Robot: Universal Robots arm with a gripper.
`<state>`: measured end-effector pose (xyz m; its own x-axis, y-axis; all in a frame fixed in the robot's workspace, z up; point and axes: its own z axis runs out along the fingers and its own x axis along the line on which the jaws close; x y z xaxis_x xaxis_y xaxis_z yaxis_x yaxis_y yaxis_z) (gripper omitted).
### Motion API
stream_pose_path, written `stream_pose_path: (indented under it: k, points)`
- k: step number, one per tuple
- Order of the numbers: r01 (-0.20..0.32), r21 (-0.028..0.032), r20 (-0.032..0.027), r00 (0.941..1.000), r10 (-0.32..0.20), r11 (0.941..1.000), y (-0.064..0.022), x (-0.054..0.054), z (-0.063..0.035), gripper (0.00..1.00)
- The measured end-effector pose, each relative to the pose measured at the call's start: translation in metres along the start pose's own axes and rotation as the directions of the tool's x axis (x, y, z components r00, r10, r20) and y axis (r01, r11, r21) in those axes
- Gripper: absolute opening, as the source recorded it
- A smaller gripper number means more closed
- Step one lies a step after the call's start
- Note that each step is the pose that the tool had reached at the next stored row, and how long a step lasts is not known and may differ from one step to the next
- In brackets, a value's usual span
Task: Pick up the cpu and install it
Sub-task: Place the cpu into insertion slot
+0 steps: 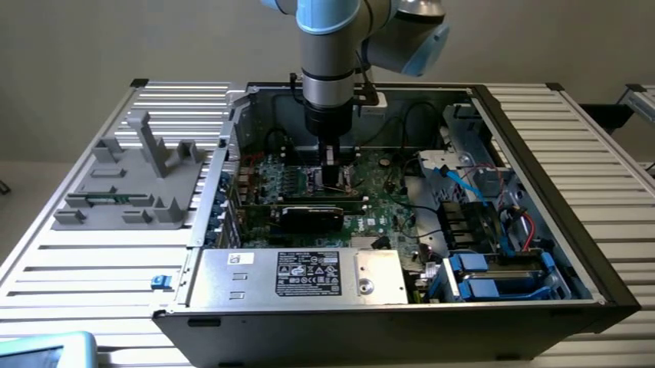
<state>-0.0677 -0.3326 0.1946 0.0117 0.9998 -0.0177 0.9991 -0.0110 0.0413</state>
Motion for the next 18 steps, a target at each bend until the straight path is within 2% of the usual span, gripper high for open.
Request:
stream_pose_path:
  k: [18]
  points:
    - [0.009,-0.0018,-0.0004,1.0,-0.009,1.0,-0.0007,0.0,0.0,0.56]
